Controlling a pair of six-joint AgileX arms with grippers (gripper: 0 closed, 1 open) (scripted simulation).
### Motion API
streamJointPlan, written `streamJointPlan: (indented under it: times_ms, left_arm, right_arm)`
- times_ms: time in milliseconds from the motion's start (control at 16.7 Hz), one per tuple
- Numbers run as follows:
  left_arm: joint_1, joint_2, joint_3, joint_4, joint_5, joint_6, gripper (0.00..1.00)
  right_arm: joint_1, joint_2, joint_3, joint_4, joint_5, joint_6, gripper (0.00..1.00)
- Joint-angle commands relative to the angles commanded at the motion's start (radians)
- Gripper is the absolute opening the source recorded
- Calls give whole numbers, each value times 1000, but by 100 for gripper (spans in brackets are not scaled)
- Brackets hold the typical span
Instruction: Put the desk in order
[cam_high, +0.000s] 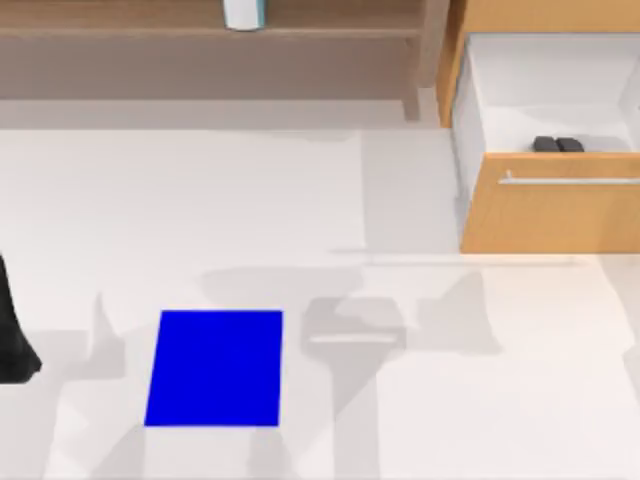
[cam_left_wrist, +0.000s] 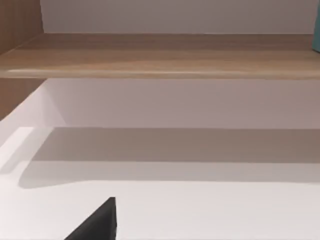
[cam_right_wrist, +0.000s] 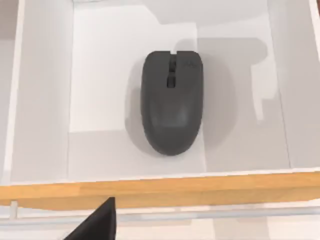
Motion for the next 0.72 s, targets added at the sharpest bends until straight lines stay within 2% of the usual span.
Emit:
streamJointPlan:
  times_ms: [420,720]
  left_arm:
    - [0,0,0,0,0,0,100]
    - [0,0,0,0,0,0,100]
  right_arm:
    - [35,654,552,-290,10,30,100]
    - [42,946,811,-423,12,34,100]
